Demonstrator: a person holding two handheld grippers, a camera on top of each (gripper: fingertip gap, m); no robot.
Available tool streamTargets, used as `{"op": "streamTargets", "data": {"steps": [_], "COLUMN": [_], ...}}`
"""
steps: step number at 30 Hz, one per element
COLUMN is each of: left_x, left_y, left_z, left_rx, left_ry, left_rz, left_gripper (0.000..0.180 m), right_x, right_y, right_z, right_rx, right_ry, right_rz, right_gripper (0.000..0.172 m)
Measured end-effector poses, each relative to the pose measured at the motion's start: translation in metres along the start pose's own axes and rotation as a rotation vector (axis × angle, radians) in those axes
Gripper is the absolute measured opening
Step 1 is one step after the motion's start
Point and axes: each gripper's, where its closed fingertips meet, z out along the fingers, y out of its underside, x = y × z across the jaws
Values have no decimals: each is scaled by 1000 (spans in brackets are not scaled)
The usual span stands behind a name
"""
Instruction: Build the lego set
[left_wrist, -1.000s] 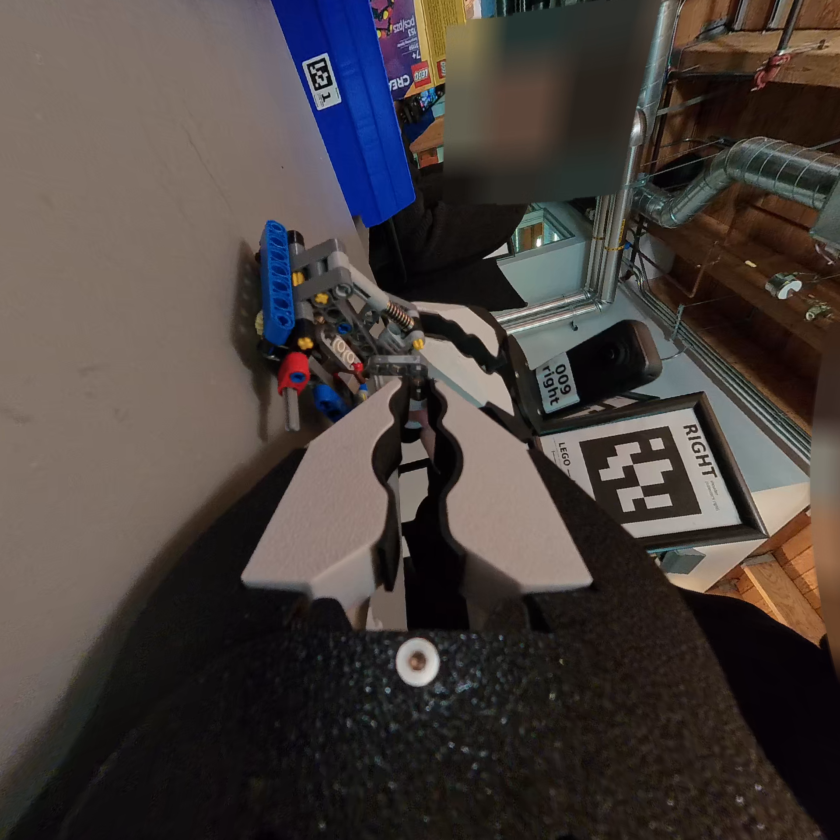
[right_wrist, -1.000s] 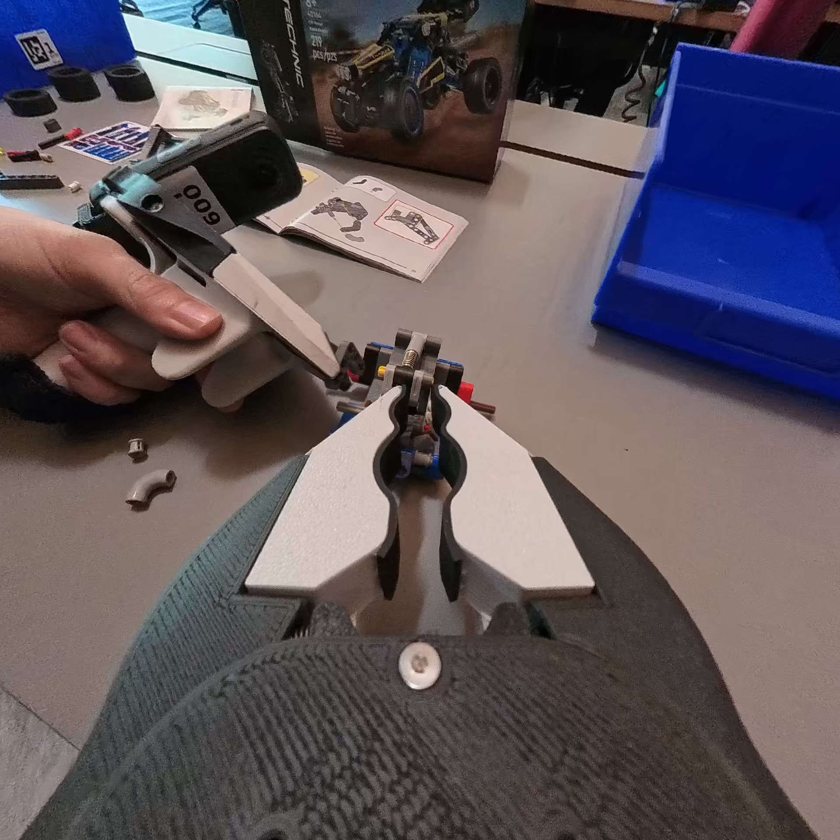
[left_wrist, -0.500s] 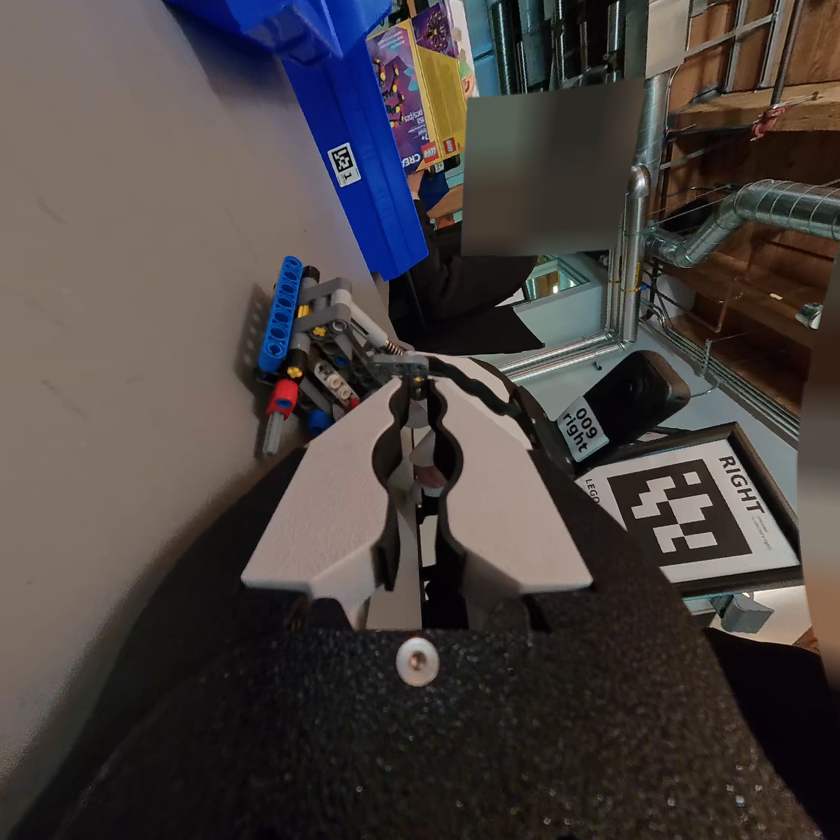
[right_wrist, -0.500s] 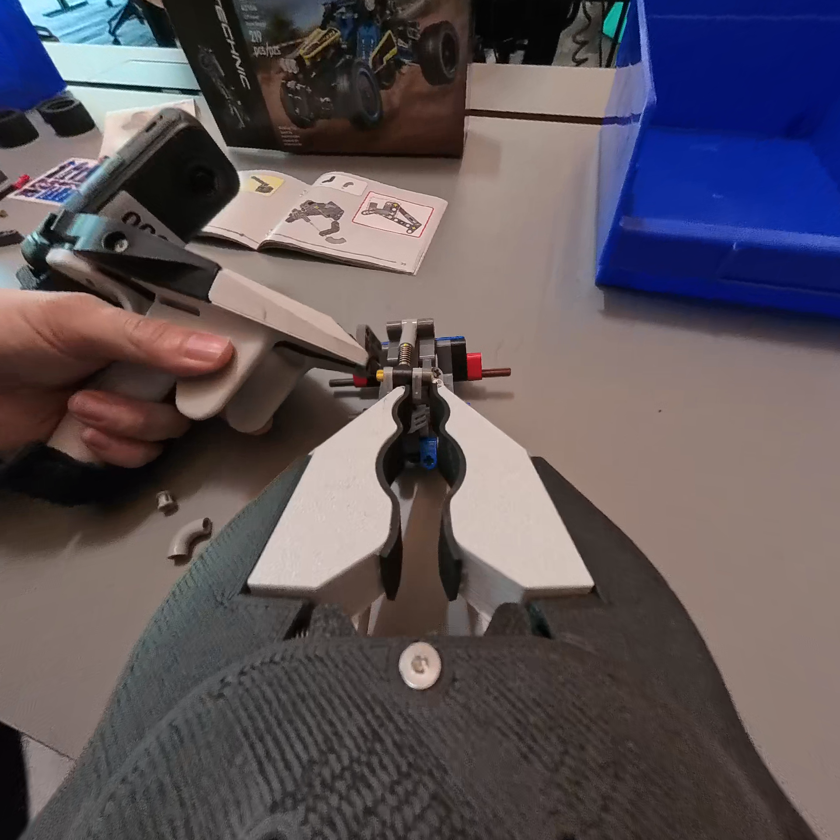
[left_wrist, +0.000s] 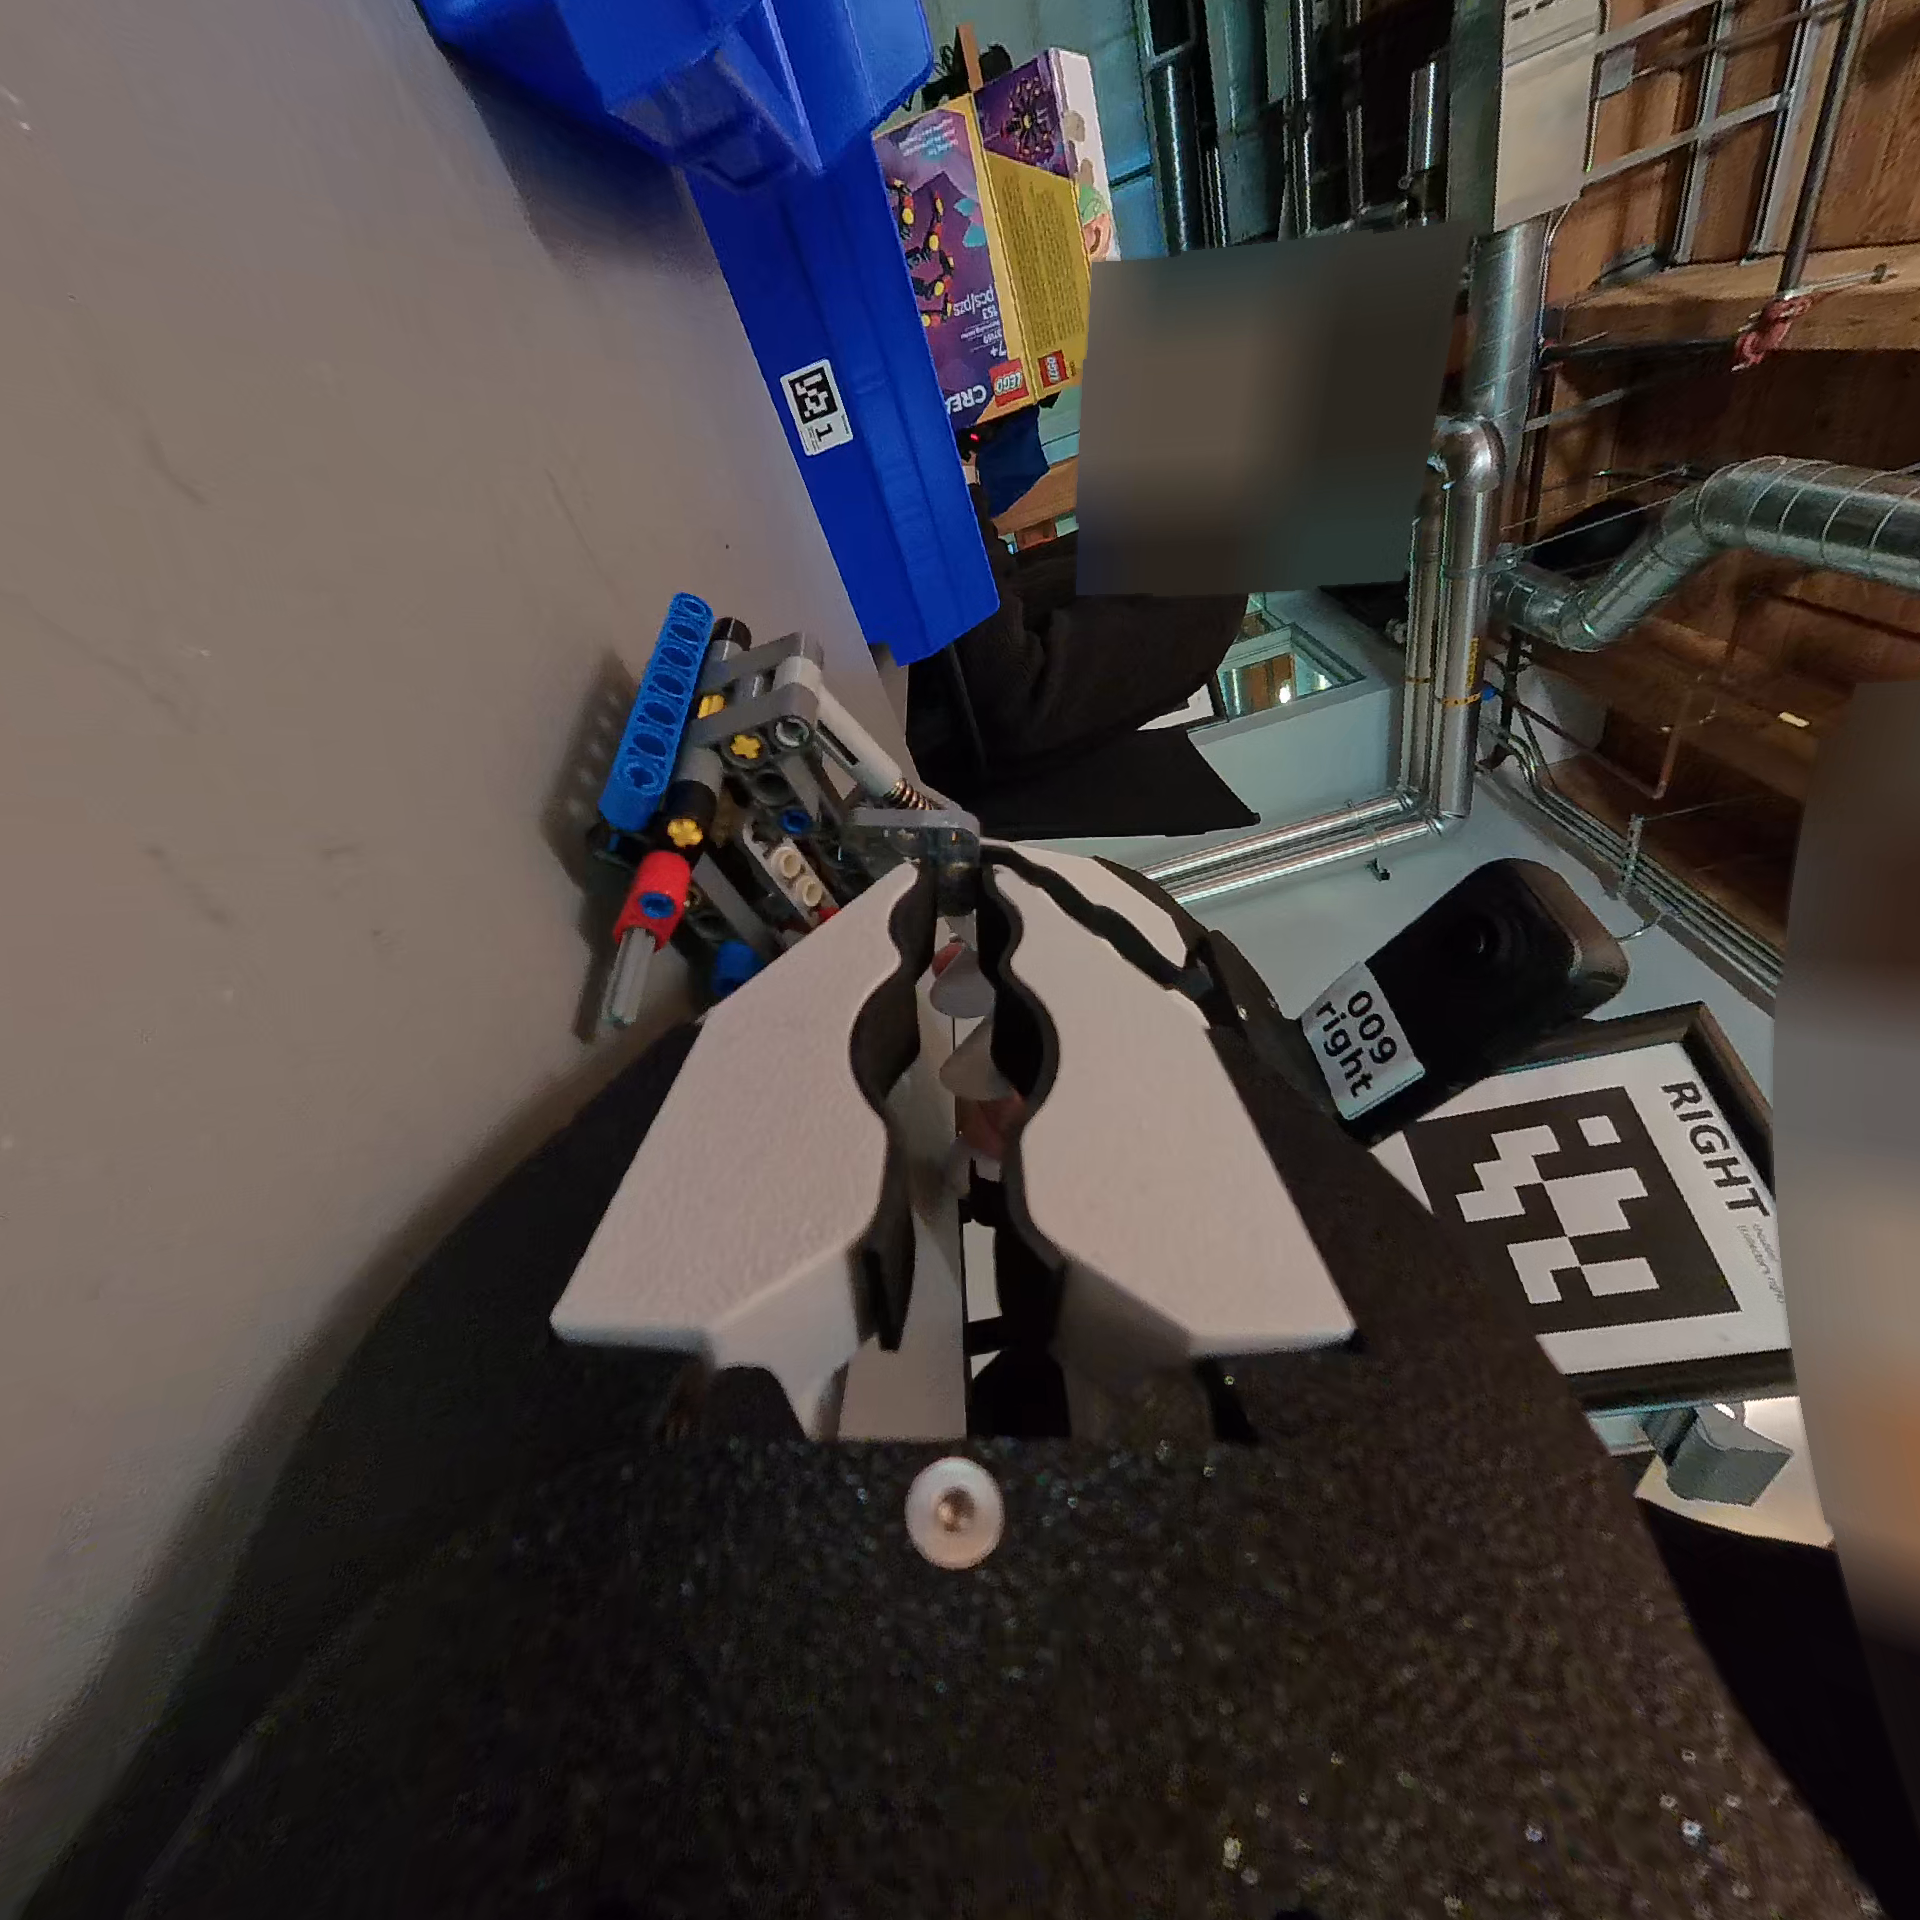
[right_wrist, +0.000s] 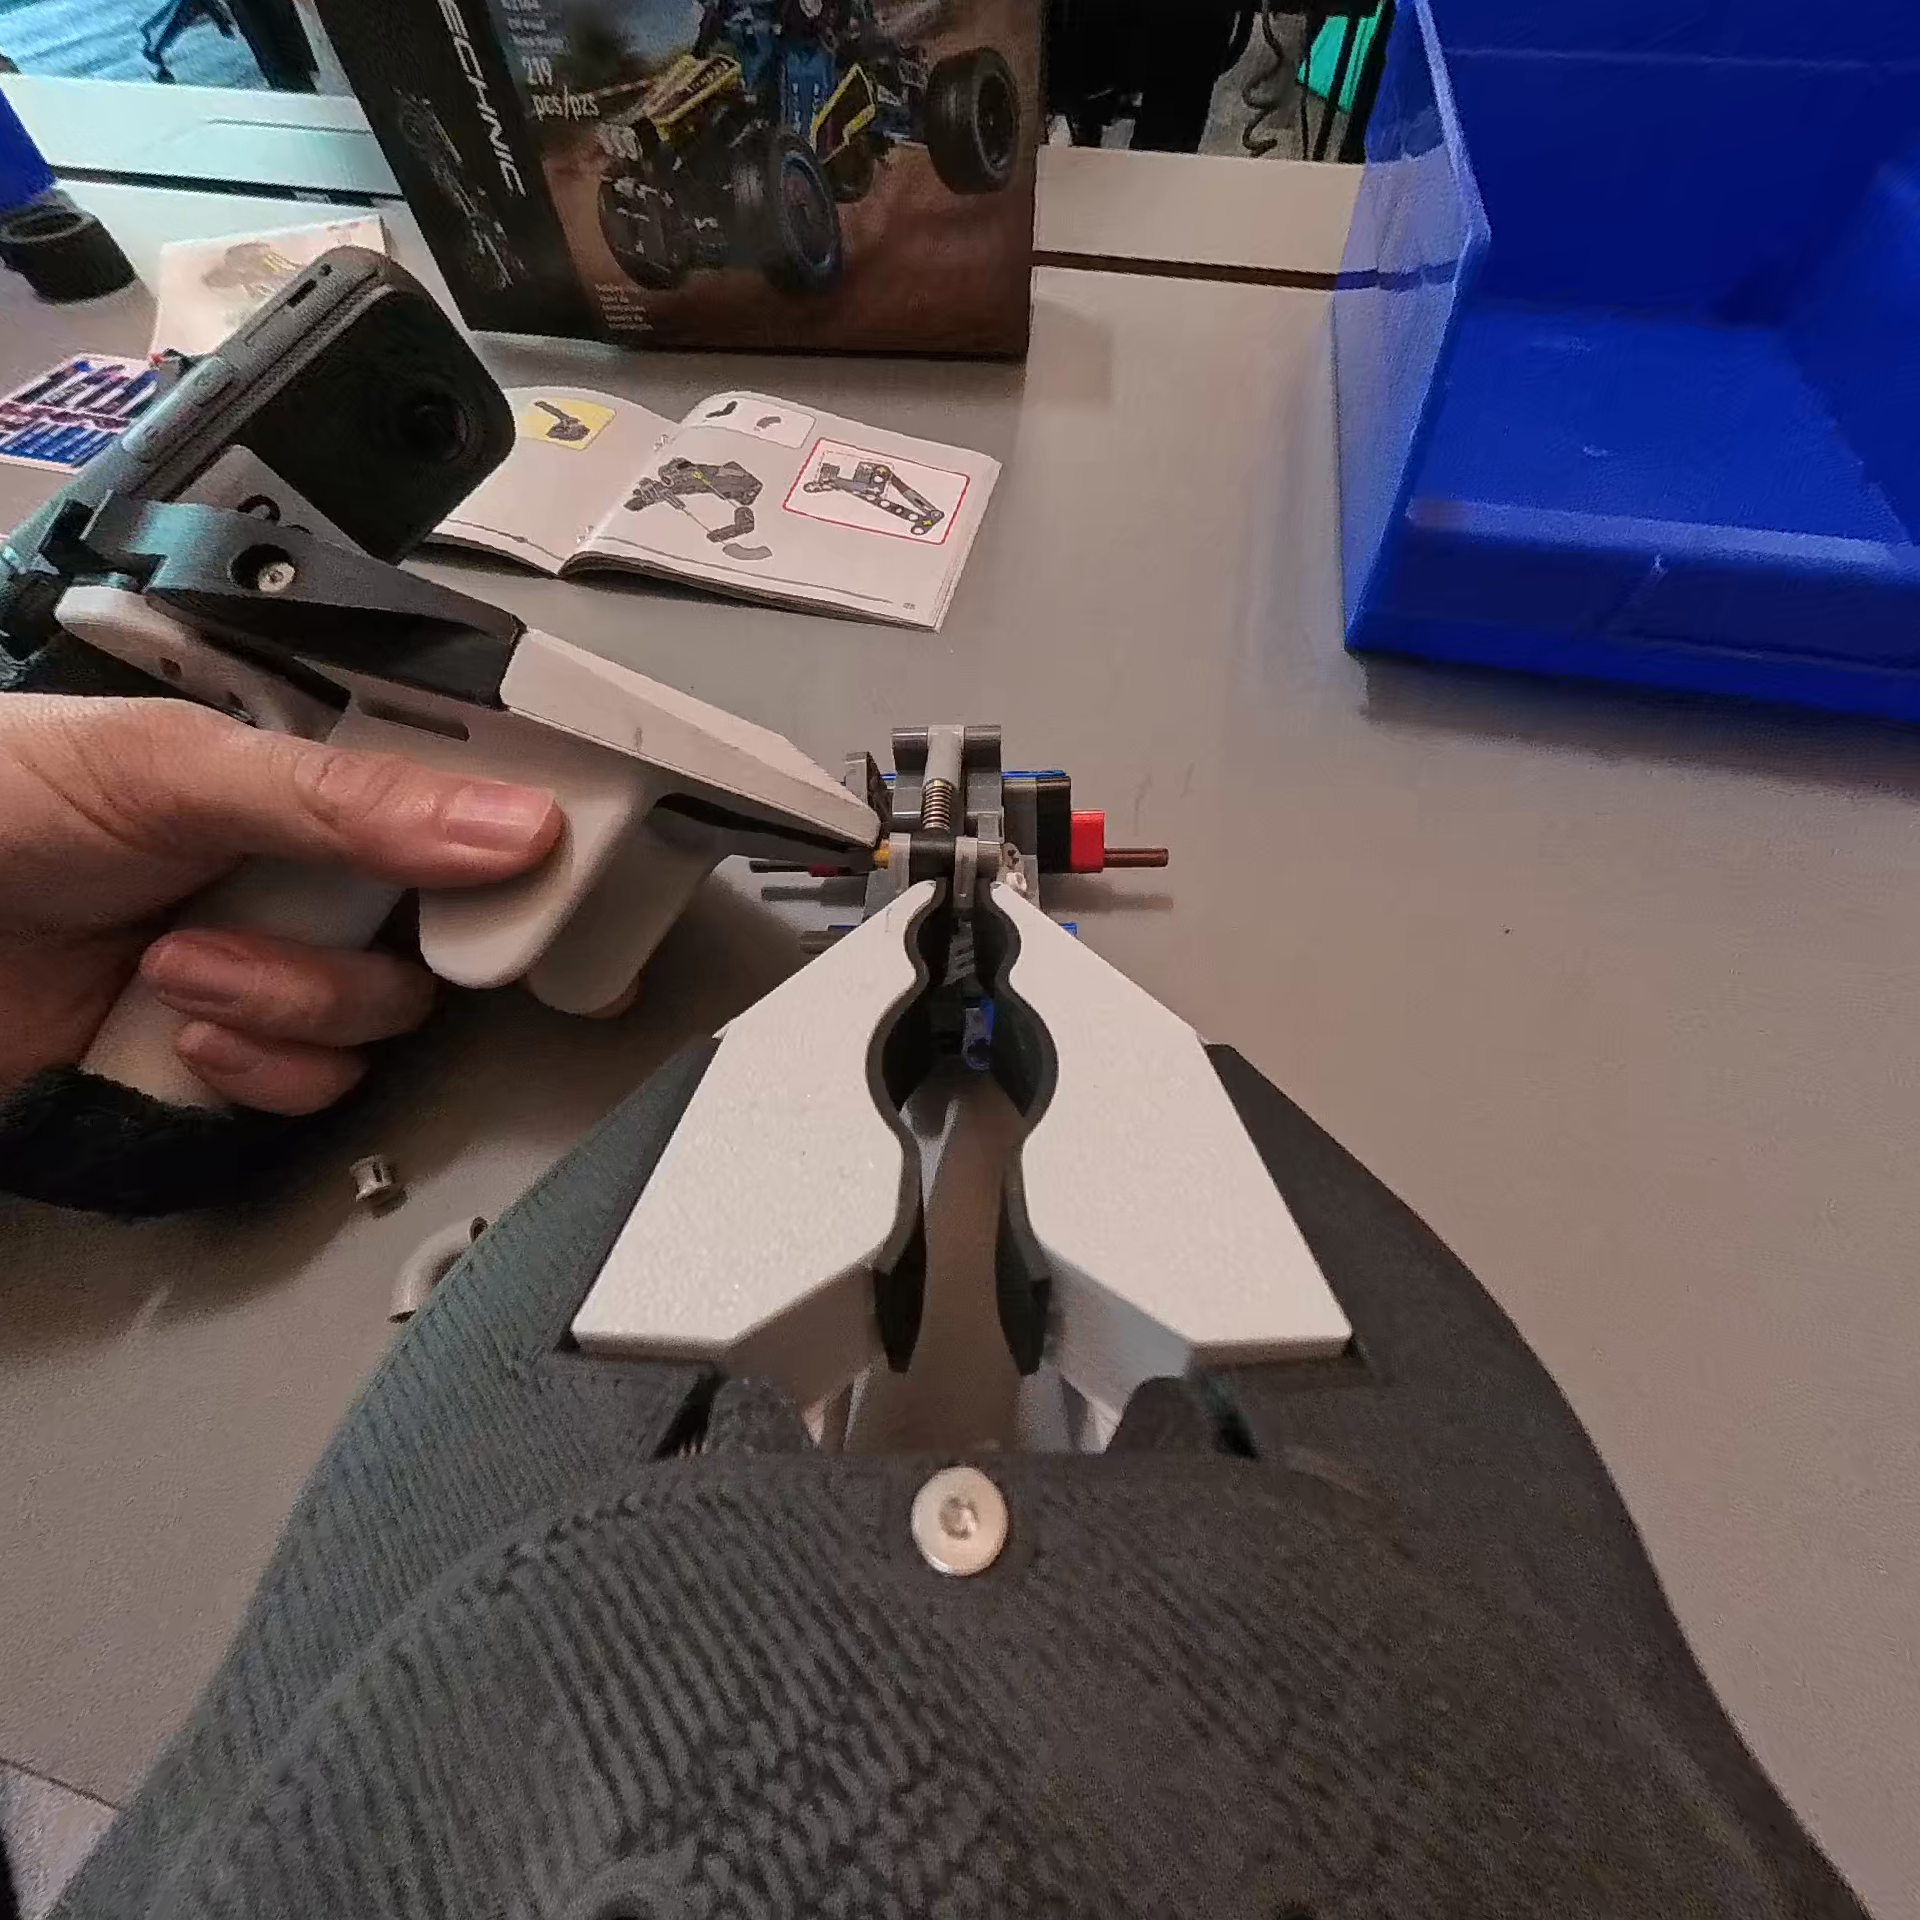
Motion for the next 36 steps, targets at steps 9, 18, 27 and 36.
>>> {"op": "streamTargets", "data": {"steps": [9, 18, 27, 36], "left_x": [0, -1, -2, -3], "left_y": [0, -3, -4, -6], "left_z": [3, 0, 2, 7], "left_rx": [-32, -13, -14, 66], "left_ry": [-27, 1, -2, -40], "left_rz": [78, -16, -14, 1], "left_gripper": [5, 4, 4, 4], "right_x": [3, 1, 3, 8], "right_y": [1, 0, 1, 2], "right_z": [-1, 1, 1, 2], "right_rx": [-17, -35, -34, -32], "right_ry": [48, 126, 178, 188], "right_rz": [-58, -192, -125, -2], "right_gripper": [1, 1, 1, 2]}}
